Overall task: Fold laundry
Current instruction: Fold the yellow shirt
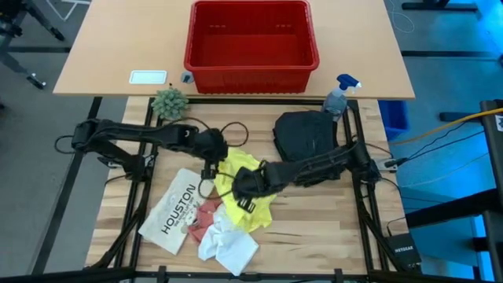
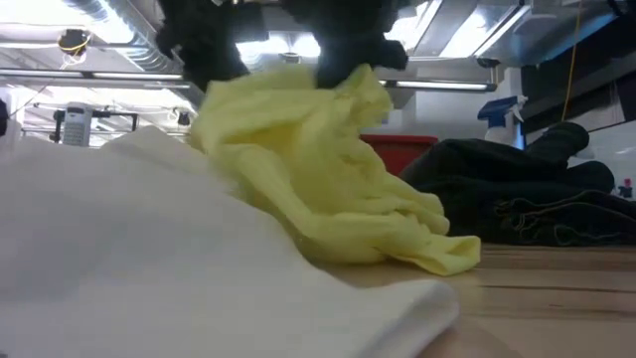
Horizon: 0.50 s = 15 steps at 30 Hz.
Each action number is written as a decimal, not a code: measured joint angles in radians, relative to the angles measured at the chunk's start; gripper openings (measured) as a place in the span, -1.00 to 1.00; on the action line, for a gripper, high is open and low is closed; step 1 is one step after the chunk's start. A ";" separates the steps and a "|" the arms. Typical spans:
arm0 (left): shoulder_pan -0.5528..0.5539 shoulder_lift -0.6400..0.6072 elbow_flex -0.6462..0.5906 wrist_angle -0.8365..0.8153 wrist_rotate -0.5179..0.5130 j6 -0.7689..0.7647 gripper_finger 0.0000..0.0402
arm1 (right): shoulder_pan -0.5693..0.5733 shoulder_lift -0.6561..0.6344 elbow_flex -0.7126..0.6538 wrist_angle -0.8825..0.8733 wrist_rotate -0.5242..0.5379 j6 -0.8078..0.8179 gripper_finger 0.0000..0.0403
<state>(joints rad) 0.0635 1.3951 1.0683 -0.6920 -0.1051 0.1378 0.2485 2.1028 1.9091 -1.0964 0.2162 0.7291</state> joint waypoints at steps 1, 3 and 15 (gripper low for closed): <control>0.012 0.006 0.000 0.013 0.003 0.003 -1.00 | -0.014 -0.020 -0.036 0.011 -0.006 -0.002 -1.00; 0.039 0.008 0.000 0.028 0.028 0.012 -1.00 | -0.034 -0.073 -0.134 0.072 -0.007 -0.003 -1.00; 0.219 0.105 0.000 0.188 0.247 0.091 -1.00 | -0.106 -0.408 -0.754 0.642 -0.105 0.181 -1.00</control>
<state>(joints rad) 0.2828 1.5006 1.0679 -0.5043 0.1417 0.2289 0.1428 1.6945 1.1550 -0.4544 0.1116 0.9100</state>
